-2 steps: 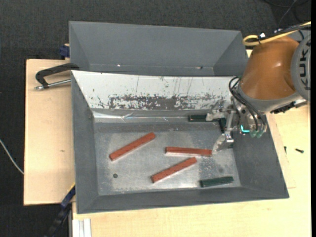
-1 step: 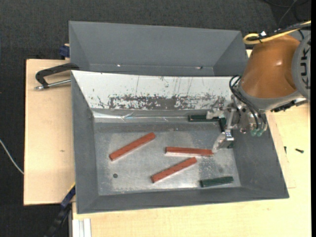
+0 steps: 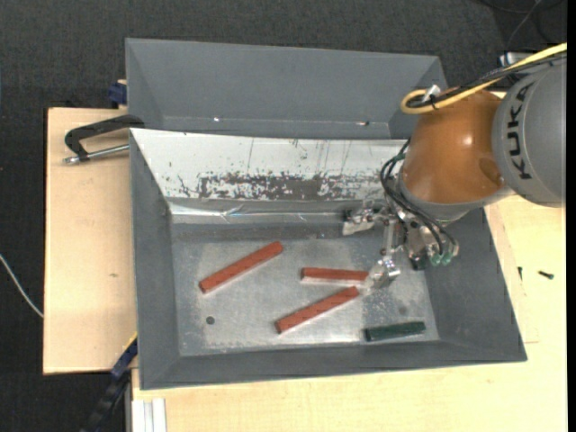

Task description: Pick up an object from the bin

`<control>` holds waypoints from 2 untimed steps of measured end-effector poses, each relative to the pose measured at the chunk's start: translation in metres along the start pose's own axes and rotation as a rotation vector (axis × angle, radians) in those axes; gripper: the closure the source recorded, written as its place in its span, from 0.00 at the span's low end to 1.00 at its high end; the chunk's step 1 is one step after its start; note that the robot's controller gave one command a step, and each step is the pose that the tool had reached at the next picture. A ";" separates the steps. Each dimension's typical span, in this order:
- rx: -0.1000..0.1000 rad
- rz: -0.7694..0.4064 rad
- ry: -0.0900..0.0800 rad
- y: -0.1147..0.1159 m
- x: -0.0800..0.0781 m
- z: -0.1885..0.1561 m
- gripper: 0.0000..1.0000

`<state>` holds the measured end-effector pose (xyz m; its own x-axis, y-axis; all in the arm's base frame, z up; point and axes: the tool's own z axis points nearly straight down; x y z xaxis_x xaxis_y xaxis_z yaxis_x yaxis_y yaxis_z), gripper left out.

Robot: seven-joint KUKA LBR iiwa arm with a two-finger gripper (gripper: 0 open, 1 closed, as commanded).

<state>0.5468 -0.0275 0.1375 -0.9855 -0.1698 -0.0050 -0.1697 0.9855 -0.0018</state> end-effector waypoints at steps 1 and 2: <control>-0.003 0.031 0.001 0.032 0.007 -0.010 0.00; -0.003 -0.216 0.003 0.035 0.017 -0.006 0.00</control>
Offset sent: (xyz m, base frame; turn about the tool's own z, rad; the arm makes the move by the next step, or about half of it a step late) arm -0.0284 0.0296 -0.0006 -0.2455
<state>0.5237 0.0040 0.1436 -0.9263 -0.3768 -0.0021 -0.3768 0.9263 0.0002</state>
